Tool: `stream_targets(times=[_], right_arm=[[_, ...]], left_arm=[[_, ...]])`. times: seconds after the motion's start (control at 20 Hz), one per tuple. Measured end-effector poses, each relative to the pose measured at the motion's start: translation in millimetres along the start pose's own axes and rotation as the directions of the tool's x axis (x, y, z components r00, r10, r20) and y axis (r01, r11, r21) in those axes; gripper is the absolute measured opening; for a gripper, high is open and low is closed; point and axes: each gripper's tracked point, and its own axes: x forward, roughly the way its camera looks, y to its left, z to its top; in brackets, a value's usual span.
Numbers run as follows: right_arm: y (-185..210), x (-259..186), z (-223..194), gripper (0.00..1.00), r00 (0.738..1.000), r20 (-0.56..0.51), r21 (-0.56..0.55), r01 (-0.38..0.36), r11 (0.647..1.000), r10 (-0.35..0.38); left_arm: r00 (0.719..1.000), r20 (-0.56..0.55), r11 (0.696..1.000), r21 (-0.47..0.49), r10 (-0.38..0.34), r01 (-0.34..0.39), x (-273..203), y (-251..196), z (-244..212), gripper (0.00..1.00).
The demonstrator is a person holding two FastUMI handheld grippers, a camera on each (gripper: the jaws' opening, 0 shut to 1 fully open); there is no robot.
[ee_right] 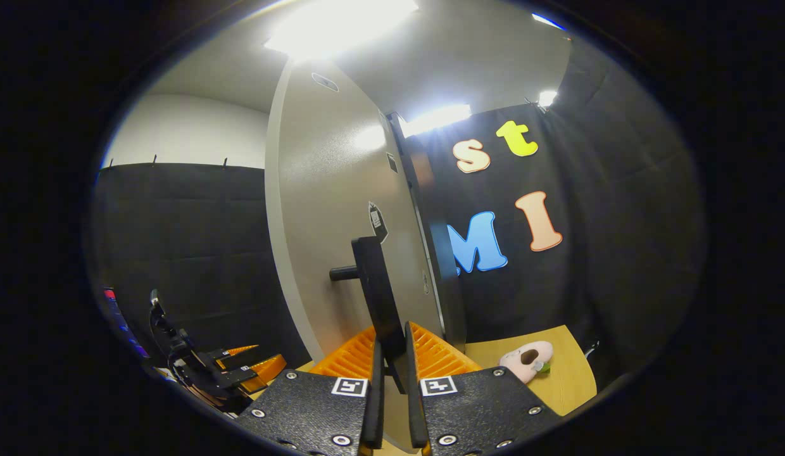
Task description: Open the cabinet door with the right hand, grasp the bottle in the cabinet with the left hand and place it on the coaster, then close the cabinet door with the right hand.
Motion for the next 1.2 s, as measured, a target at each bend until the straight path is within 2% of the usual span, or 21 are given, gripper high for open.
stream_targets(times=[0.05, 0.15, 0.25, 0.35, 0.45, 0.5, 0.55, 0.6, 0.7, 0.75, 0.85, 0.9, 1.0, 1.05, 1.2], right_arm=[[0, -2, -2, 0.16, 1.000, 0.000, -0.018, 0.008, 1.000, -0.008], [-1, -8, -9, 0.16, 1.000, -0.007, -0.034, 0.020, 0.999, -0.020], [-4, -17, -16, 0.17, 0.999, -0.023, -0.029, 0.030, 0.999, -0.030], [-14, -29, -18, 0.25, 0.996, -0.015, -0.061, 0.091, 0.994, -0.092], [-29, -42, -19, 0.49, 0.984, -0.001, -0.098, 0.176, 0.979, -0.177], [-37, -47, -19, 0.72, 0.975, 0.008, -0.107, 0.223, 0.969, -0.223], [-45, -51, -18, 0.86, 0.963, 0.017, -0.114, 0.268, 0.957, -0.268], [-54, -56, -17, 0.95, 0.949, 0.027, -0.115, 0.315, 0.942, -0.314], [-67, -66, -14, 0.92, 0.920, 0.048, -0.096, 0.392, 0.915, -0.389], [-70, -70, -15, 0.95, 0.907, 0.055, -0.079, 0.421, 0.904, -0.417], [-80, -80, -15, 0.94, 0.878, 0.068, -0.050, 0.477, 0.877, -0.474], [-85, -84, -14, 0.94, 0.862, 0.072, -0.039, 0.505, 0.862, -0.501], [-92, -90, -17, 0.91, 0.834, 0.071, -0.018, 0.549, 0.835, -0.547], [-95, -91, -18, 0.95, 0.823, 0.071, -0.008, 0.565, 0.825, -0.563], [-100, -99, -22, 0.95, 0.792, 0.064, 0.005, 0.608, 0.794, -0.607]], left_arm=[[1.000, 0.000, 1.000, -0.002, -0.007, 0.007, 8, -1, 2, 0.80], [1.000, 0.009, 1.000, -0.008, -0.028, 0.028, 24, -4, 9, 0.83], [0.998, 0.022, 0.998, -0.009, -0.055, 0.055, 43, -7, 17, 0.80], [0.996, 0.031, 0.996, -0.017, -0.087, 0.088, 66, -11, 23, 0.87], [0.993, 0.040, 0.993, -0.032, -0.113, 0.115, 88, -14, 29, 0.83], [0.991, 0.046, 0.991, -0.039, -0.126, 0.128, 99, -16, 32, 0.87], [0.990, 0.048, 0.989, -0.043, -0.136, 0.138, 109, -17, 33, 0.87], [0.988, 0.049, 0.987, -0.047, -0.148, 0.151, 120, -19, 34, 0.87], [0.984, 0.050, 0.983, -0.060, -0.172, 0.175, 143, -22, 35, 0.87], [0.982, 0.049, 0.980, -0.067, -0.184, 0.187, 154, -24, 35, 0.87], [0.977, 0.049, 0.974, -0.083, -0.206, 0.209, 175, -28, 37, 0.80], [0.975, 0.049, 0.971, -0.091, -0.216, 0.219, 185, -29, 37, 0.80], [0.971, 0.047, 0.966, -0.108, -0.233, 0.237, 203, -30, 37, 0.80], [0.969, 0.047, 0.962, -0.116, -0.242, 0.246, 214, -31, 36, 0.80], [0.960, 0.040, 0.951, -0.131, -0.279, 0.281, 249, -40, 34, 0.80]])
